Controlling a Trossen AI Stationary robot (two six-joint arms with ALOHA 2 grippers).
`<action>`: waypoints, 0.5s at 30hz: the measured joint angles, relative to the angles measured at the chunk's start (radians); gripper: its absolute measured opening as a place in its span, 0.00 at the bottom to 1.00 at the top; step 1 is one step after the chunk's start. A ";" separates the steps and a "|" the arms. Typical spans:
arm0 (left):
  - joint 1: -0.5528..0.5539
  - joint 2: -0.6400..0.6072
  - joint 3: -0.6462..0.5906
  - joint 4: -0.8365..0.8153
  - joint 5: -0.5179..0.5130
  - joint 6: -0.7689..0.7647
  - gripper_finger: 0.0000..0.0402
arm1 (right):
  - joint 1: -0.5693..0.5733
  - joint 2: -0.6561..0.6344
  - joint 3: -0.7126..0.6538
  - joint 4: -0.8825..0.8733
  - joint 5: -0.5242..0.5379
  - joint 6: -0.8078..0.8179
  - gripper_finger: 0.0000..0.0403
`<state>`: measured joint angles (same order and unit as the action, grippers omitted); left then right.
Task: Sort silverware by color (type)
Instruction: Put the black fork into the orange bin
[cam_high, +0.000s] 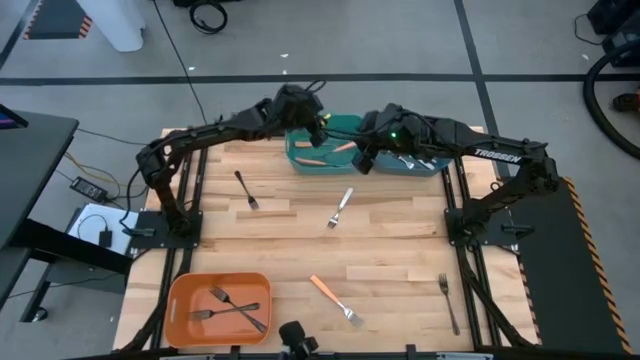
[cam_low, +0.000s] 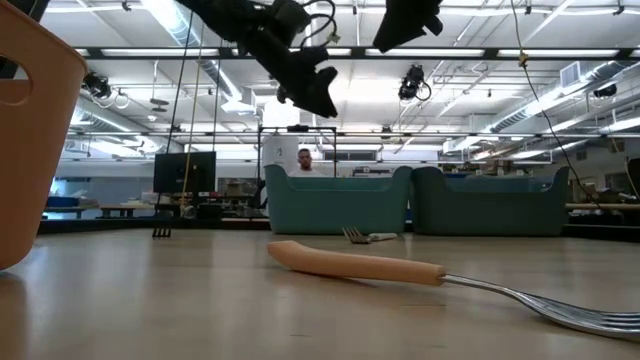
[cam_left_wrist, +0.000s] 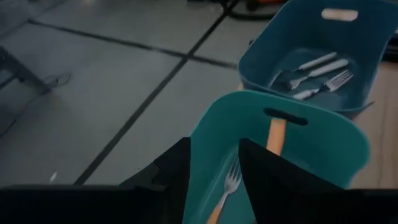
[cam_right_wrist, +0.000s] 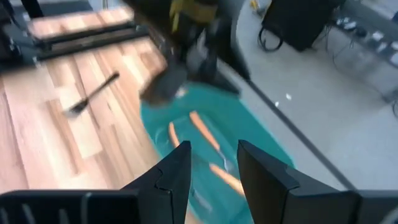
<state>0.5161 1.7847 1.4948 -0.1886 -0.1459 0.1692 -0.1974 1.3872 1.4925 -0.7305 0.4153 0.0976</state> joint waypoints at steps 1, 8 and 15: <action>0.003 -0.002 0.032 -0.054 -0.001 0.001 0.36 | 0.000 0.000 0.000 -0.022 -0.007 0.008 0.34; 0.010 -0.007 0.359 -0.499 -0.001 0.104 0.36 | 0.000 0.000 -0.001 -0.059 -0.253 -0.049 0.34; 0.026 -0.014 0.624 -0.934 -0.001 0.164 0.36 | 0.010 0.001 -0.078 -0.050 -0.424 -0.049 0.34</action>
<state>0.5424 1.7708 2.1190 -1.1229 -0.1472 0.3334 -0.1875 1.3884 1.4146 -0.7804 -0.0090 0.0487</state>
